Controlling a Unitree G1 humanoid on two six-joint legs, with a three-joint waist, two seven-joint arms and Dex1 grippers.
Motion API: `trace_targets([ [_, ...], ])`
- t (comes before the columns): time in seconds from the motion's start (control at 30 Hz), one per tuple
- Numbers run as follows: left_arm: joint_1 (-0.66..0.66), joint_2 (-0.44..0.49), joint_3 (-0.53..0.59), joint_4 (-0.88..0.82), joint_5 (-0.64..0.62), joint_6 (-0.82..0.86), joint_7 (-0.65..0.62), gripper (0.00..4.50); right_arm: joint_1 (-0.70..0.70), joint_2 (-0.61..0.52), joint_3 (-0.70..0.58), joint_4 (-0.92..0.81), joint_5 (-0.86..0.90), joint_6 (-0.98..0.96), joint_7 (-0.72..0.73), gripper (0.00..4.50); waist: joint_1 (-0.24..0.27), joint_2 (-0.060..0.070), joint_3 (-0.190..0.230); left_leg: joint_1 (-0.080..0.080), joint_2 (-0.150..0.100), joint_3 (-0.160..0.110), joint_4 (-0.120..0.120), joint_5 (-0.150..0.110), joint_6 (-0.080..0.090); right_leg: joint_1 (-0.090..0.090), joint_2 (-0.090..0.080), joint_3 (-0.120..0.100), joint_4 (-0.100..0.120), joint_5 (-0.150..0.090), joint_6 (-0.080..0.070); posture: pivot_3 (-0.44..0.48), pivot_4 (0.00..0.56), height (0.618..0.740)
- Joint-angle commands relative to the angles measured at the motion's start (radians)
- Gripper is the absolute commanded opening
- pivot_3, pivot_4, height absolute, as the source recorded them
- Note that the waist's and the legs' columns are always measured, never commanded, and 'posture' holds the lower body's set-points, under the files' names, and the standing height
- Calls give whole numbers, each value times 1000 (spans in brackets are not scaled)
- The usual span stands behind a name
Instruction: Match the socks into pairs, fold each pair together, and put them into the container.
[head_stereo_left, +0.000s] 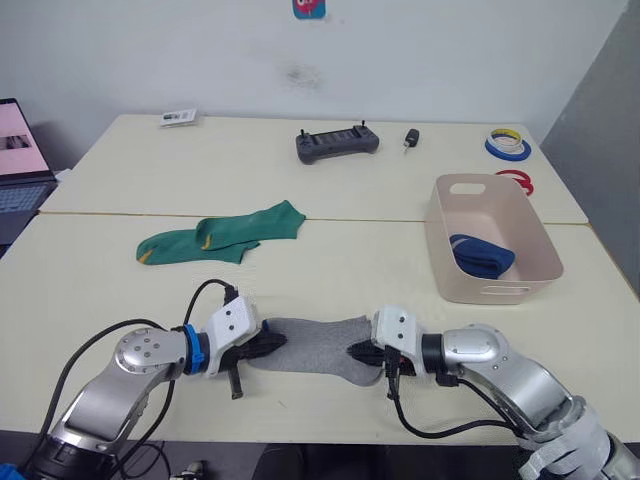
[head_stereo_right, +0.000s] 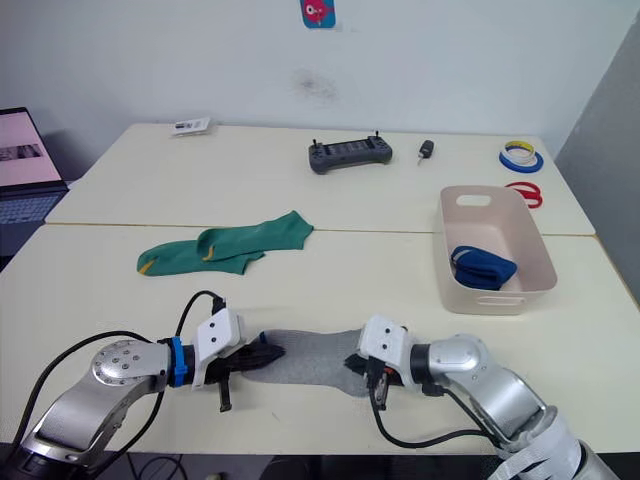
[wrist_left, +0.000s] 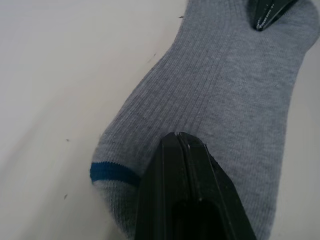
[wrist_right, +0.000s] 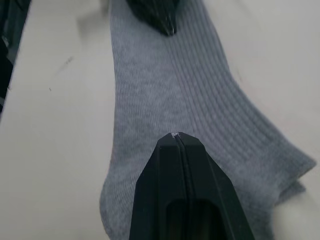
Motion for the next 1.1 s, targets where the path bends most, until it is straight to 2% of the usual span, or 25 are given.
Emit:
trace_targets([
  [0.03,15,-6,1,46,39,-28,12,0,41,-59,-24,-4,-19,-15,24,32,0,0,0,1,0,0,0,0,0,1,0,0,0,0,0,0,150,740],
  [0.13,15,-12,0,53,39,-39,9,0,75,-110,-69,-12,-10,-41,46,32,0,1,-1,2,0,0,0,0,0,2,0,0,0,0,0,0,150,740],
  [0.23,20,-31,13,32,6,-41,4,0,123,-122,-159,-83,79,-67,76,32,1,1,-1,2,0,0,0,0,0,2,0,0,0,0,0,0,150,740],
  [0.4,21,-26,40,-35,-34,-55,-24,0,167,-120,-293,-195,244,79,60,32,0,1,-1,1,0,-1,0,0,0,2,0,0,0,0,0,0,150,740],
  [0.53,5,-5,50,-121,-107,20,-65,0,210,-108,-393,-226,317,148,10,890,1,0,-1,0,0,-1,0,0,0,2,0,-1,0,0,0,0,150,740],
  [0.77,-49,-54,-44,-37,0,-27,-43,0,218,-22,-348,-202,263,236,-169,3326,-2,0,-1,1,0,0,0,0,0,1,1,0,0,0,0,0,150,740],
  [1.07,-52,-78,-74,13,26,-58,-54,0,228,72,-221,-176,202,297,-295,3326,-2,0,-1,1,0,0,0,0,0,1,1,1,0,0,0,0,150,740],
  [1.1,-52,-80,-74,12,27,-58,-54,0,228,77,-209,-172,195,298,-301,3155,-2,0,-1,1,1,0,0,0,0,1,1,0,0,0,0,0,150,740],
])
